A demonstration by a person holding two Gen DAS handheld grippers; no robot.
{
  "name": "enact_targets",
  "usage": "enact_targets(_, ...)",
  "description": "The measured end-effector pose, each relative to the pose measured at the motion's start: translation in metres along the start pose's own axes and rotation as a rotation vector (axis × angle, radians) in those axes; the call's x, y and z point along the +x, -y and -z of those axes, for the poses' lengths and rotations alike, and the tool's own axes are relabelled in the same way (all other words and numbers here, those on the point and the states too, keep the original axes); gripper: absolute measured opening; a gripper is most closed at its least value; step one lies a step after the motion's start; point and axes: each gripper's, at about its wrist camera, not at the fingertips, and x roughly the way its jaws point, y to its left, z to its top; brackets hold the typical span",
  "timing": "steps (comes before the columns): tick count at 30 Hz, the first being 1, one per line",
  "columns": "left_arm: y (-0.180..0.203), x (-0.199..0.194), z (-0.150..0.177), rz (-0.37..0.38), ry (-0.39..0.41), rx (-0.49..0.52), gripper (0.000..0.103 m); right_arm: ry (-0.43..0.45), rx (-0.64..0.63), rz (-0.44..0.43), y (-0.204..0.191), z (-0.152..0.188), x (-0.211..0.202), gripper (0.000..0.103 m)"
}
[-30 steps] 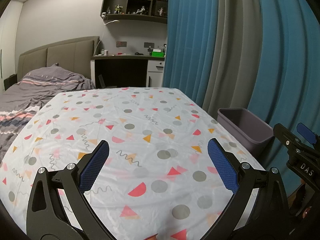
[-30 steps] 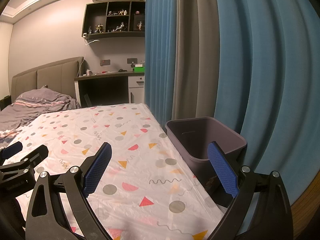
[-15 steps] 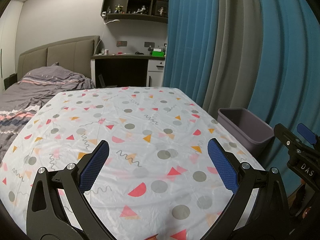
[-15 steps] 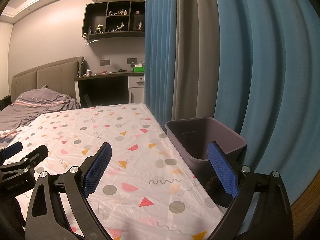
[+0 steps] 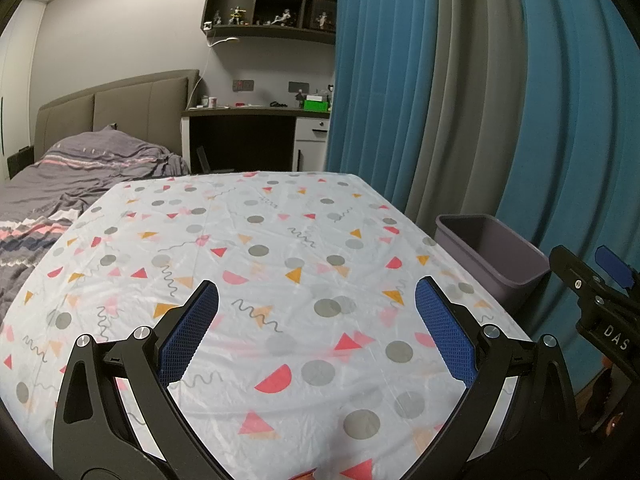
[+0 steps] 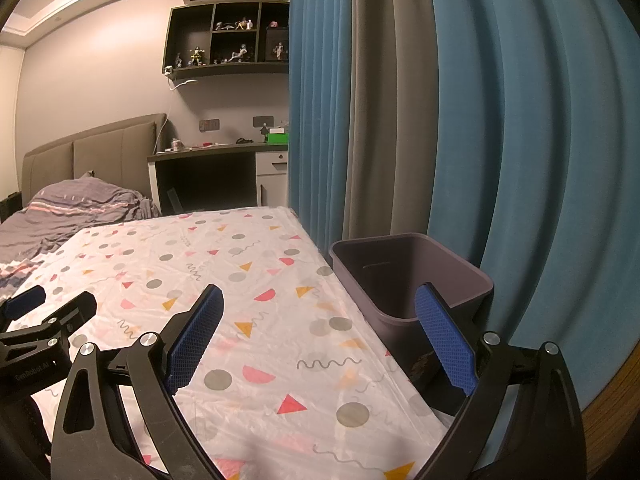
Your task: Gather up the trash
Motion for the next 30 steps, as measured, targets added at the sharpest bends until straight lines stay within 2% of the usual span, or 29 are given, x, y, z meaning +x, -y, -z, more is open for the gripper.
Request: enact_targets(30, -0.0003, 0.0007, 0.0, -0.002, -0.003, -0.004, 0.097, 0.0, 0.0, -0.001, -0.0009, -0.0012, -0.0003, 0.093)
